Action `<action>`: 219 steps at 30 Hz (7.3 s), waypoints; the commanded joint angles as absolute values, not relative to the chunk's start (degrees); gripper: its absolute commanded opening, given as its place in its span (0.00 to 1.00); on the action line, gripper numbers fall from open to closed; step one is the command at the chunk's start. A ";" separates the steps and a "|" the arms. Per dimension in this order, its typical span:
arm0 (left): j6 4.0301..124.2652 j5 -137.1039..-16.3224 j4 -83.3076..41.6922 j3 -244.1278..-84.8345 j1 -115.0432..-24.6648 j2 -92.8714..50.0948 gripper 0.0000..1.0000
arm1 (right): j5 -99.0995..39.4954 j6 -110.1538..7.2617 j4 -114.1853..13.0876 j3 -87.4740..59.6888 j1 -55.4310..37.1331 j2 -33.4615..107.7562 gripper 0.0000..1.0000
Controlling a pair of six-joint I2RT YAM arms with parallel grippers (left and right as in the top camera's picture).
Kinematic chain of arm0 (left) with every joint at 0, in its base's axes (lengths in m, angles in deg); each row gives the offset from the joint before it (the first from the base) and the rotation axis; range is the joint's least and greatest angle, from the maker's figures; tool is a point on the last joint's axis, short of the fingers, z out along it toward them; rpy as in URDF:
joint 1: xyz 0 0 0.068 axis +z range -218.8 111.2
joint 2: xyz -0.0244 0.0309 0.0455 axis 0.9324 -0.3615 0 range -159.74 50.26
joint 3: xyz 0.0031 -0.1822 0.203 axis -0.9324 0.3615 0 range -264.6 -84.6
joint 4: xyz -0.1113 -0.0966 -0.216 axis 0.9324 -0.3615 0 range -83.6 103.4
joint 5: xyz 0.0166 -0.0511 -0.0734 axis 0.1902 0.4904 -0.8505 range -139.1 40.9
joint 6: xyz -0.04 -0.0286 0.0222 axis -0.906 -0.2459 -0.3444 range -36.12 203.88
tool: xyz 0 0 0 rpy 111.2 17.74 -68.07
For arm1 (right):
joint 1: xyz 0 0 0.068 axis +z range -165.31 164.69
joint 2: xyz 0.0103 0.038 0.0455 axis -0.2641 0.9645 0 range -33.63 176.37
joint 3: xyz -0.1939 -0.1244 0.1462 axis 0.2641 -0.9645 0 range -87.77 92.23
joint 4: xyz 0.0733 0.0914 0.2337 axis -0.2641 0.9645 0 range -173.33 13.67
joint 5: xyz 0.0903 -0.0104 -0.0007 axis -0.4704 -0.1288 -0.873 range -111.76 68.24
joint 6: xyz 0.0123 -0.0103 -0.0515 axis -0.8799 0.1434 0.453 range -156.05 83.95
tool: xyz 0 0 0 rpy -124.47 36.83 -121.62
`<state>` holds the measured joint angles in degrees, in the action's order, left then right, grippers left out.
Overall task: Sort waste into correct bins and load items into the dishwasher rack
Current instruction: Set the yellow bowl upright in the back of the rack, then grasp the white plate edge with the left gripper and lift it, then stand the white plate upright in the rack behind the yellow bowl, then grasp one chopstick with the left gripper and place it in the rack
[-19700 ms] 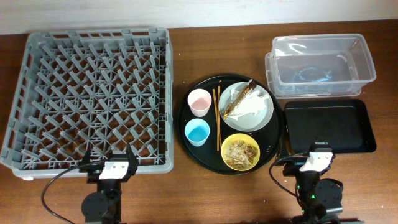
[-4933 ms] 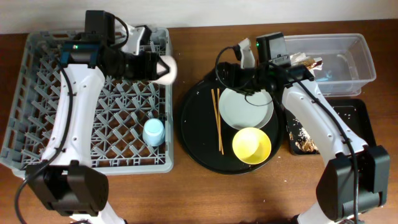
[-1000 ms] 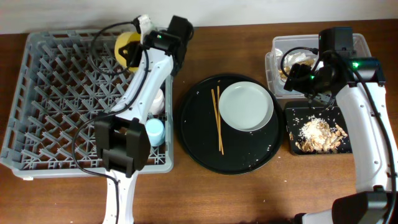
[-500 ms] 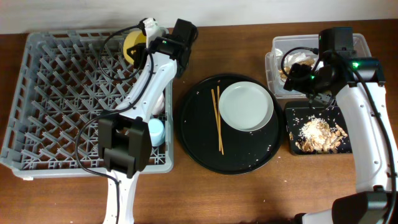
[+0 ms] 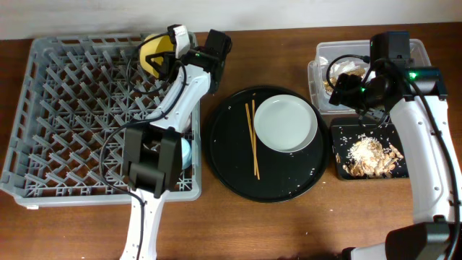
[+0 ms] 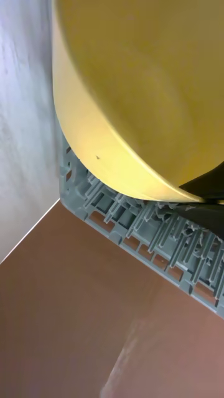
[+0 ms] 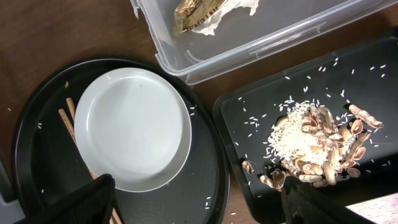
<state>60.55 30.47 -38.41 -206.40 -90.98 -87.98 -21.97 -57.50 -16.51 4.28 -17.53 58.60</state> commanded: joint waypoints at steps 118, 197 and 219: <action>82.45 10.74 -75.85 -254.31 -81.76 -89.11 0.00 | -21.07 -57.24 -15.81 3.49 -17.60 59.56 0.87; 66.54 -49.33 -59.00 -214.01 -101.56 -97.94 0.37 | -21.05 -57.24 -17.42 1.22 -17.60 59.56 0.92; 74.76 -52.12 -83.33 -253.79 -92.90 -96.46 0.01 | -21.07 -57.26 -17.99 1.22 -17.60 59.56 0.93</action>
<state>67.83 -49.81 -81.27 -248.46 -95.81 -98.44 -21.75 -57.00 -17.86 1.61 -17.53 59.34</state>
